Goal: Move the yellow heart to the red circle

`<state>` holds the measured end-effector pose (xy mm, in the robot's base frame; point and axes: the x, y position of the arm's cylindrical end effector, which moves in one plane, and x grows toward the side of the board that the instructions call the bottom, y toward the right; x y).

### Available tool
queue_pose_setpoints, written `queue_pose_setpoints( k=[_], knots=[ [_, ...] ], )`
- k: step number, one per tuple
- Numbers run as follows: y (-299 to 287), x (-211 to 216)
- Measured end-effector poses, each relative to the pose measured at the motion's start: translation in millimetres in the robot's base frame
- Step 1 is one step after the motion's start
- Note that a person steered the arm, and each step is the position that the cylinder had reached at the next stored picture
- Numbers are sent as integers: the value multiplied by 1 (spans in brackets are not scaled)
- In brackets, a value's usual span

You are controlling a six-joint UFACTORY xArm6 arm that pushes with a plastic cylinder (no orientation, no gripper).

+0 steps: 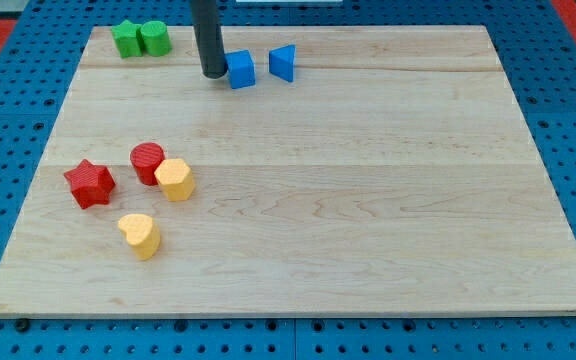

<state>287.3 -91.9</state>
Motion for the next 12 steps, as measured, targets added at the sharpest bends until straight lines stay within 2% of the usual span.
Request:
queue_pose_setpoints(
  k=[1, 2, 3, 5, 6, 8, 9, 10, 11, 12],
  knots=[
    [55, -1],
    [60, 2],
    [89, 56],
    [98, 202],
    [74, 258],
    [-79, 262],
    [-112, 262],
    [-80, 272],
    [-92, 291],
    [-135, 295]
  ],
)
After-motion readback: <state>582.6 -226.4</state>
